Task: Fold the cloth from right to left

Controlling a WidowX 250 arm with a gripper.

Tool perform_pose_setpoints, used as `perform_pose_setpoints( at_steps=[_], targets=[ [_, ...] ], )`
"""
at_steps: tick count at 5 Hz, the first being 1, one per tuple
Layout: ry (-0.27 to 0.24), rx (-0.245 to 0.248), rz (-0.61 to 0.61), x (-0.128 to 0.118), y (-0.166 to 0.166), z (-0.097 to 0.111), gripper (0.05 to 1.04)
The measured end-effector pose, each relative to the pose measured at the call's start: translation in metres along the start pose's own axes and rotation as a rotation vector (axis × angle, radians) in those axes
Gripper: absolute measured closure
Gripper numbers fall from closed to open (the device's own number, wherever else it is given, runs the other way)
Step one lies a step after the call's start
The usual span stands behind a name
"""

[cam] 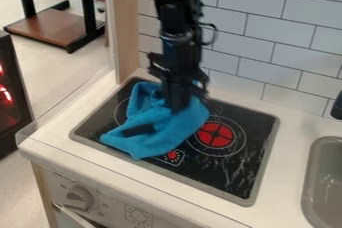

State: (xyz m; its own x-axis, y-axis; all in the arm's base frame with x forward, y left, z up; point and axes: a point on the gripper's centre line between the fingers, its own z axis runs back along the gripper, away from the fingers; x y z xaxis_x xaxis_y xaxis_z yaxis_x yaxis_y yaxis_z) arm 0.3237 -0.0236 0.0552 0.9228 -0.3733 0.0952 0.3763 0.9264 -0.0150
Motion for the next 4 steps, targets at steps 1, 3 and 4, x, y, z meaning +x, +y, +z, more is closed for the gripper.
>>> perform_pose_setpoints(
  at_steps=[1,3,4],
  targets=[
    [0.035,0.011,-0.108,-0.011,-0.032,-0.016,1.036],
    [0.027,0.011,-0.209,-0.016,-0.071,-0.031,1.036],
    [0.023,0.013,-0.190,-0.014,-0.075,-0.047,1.036]
  ],
)
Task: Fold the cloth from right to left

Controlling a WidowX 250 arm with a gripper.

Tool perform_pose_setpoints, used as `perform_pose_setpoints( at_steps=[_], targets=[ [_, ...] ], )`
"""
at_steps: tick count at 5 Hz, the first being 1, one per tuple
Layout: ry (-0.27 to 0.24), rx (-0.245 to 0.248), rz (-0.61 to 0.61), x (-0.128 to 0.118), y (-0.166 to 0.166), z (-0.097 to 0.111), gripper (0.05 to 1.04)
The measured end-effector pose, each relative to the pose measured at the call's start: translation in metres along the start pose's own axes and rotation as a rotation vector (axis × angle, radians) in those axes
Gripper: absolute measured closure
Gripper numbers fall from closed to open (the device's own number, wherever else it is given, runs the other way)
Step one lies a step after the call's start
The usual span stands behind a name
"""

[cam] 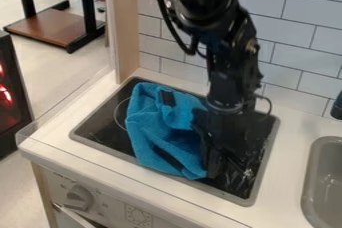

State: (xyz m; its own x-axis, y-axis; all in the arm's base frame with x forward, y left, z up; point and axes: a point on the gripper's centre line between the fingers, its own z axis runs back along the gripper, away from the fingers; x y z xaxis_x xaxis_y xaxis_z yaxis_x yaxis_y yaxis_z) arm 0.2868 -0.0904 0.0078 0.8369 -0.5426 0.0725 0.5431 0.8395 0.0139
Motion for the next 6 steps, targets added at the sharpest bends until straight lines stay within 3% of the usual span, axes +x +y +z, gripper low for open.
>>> perform_pose_setpoints(
  at_steps=[1,2,3,5,6],
  targets=[
    [0.009,0.011,0.019,0.000,0.002,-0.013,1.012],
    [0.016,0.018,0.022,0.000,0.003,-0.014,0.865],
    [0.028,0.016,0.022,-0.001,0.001,-0.014,0.651],
    [0.032,0.002,0.022,-0.005,0.002,-0.002,0.118],
    [0.000,-0.006,0.022,-0.002,0.002,0.014,0.068]
  ],
)
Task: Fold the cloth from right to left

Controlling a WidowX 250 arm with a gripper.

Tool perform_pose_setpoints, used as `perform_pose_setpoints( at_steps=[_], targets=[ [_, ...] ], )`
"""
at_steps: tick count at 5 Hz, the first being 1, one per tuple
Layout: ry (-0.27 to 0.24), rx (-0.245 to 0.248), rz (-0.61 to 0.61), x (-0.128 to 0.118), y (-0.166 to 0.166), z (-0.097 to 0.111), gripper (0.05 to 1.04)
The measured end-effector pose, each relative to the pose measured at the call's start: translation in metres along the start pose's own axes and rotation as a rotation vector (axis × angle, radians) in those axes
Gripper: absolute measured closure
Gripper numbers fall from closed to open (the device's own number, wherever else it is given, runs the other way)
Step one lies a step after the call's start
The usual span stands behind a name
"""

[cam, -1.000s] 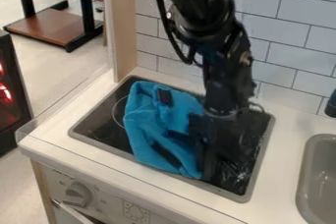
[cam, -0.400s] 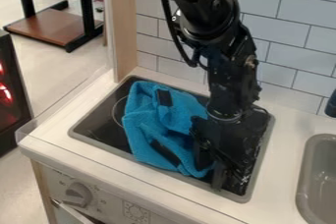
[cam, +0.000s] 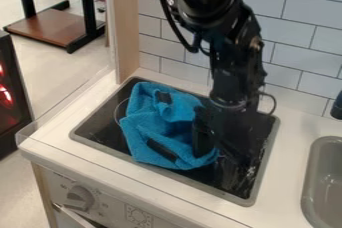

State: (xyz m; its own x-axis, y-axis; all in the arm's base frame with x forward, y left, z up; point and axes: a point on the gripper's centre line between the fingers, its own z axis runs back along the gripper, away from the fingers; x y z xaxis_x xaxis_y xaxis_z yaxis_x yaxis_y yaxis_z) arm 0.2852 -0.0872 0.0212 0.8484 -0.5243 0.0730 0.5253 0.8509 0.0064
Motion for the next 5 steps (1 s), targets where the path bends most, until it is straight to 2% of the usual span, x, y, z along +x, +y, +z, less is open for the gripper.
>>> perform_pose_setpoints(
  at_steps=[2,4,5],
  targets=[
    [-0.048,0.001,-0.013,-0.004,0.001,0.039,0.084],
    [-0.174,0.025,0.006,-0.021,0.008,0.092,0.084],
    [-0.177,0.034,-0.018,-0.023,0.009,0.096,0.084]
  ],
)
